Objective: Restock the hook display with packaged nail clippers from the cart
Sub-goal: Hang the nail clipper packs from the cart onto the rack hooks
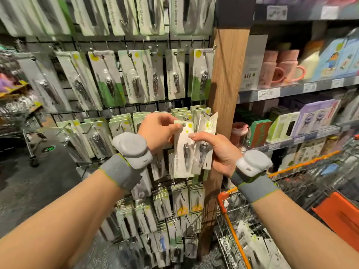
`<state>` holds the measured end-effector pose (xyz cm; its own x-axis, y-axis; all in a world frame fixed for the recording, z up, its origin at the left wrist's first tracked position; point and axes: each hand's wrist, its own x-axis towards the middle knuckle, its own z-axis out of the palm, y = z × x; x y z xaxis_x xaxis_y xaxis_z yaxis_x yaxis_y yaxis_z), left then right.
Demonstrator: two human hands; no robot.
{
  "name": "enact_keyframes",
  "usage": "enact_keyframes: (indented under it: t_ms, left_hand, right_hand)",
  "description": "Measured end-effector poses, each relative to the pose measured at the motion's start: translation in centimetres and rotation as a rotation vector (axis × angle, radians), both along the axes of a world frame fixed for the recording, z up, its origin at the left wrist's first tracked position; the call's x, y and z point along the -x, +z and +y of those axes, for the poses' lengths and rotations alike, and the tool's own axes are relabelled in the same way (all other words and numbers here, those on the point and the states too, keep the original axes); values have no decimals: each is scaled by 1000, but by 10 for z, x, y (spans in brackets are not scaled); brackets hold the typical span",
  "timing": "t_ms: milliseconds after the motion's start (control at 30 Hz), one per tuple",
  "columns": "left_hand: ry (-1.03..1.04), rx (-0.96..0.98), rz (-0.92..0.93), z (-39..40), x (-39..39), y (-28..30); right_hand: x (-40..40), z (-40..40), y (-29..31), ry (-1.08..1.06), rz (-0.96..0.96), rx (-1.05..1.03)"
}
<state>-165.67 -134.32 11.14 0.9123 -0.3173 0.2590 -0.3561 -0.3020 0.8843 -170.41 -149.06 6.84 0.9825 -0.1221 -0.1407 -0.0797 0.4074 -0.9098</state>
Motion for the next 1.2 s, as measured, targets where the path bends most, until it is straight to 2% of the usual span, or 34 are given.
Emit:
enact_keyframes:
  t_ms: [100, 333, 700, 1200]
  left_hand:
    - [23, 91, 52, 13, 4, 6]
    - [27, 120, 25, 36, 12, 18]
    - [-7, 243, -107, 49, 26, 84]
    - [-28, 274, -235, 56, 31, 157]
  right_hand:
    - [8, 0, 8, 53, -47, -59]
    - [15, 0, 21, -21, -93, -152]
    - [30, 7, 90, -19, -254, -154]
    - [49, 9, 166, -83, -418, -109]
